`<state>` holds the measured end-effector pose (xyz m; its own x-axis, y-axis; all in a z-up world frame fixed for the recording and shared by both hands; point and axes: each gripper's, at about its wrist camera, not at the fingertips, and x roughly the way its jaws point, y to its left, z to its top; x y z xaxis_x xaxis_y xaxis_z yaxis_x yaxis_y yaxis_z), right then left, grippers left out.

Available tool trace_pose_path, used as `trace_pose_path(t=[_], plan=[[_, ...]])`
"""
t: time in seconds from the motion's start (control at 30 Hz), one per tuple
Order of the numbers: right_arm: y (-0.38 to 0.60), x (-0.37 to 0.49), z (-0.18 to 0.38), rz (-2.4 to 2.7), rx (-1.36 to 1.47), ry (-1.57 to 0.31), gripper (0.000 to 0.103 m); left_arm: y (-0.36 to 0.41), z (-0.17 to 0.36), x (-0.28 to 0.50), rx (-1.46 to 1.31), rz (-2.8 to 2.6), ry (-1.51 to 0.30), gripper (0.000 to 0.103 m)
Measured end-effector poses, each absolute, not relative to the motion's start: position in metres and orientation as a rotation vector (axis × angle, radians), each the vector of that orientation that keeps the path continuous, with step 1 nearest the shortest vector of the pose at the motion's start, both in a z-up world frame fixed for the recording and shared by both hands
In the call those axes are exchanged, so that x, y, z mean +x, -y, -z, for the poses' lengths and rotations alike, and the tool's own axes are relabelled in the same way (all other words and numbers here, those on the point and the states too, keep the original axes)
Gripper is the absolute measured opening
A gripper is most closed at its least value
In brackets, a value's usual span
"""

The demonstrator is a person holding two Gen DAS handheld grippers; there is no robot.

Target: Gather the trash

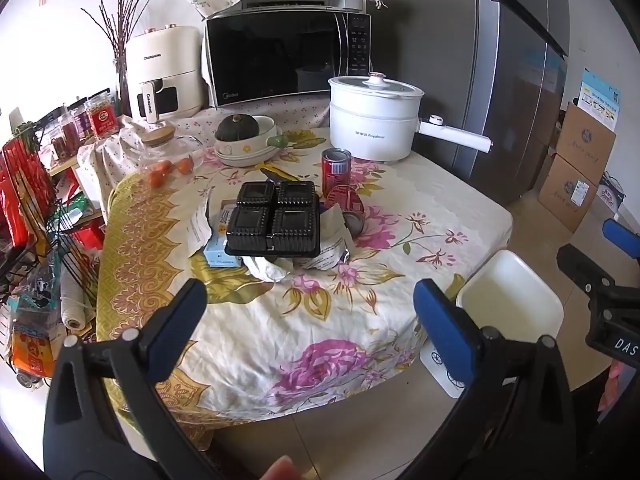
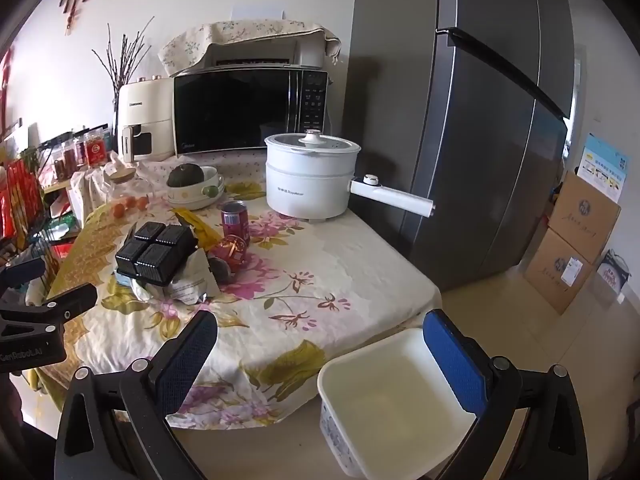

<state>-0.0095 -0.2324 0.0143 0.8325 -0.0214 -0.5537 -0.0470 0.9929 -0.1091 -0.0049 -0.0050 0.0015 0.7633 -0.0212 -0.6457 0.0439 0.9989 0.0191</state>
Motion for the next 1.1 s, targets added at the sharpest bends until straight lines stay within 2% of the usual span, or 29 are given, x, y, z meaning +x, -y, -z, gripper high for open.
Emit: trace_pose_path(t=[1.1], plan=[[0.2303, -0.0097, -0.0100, -0.008, -0.132, -0.586, 0.103, 0.0049, -0.0041, -0.0055, 0.021, 0.040, -0.692, 0.103]])
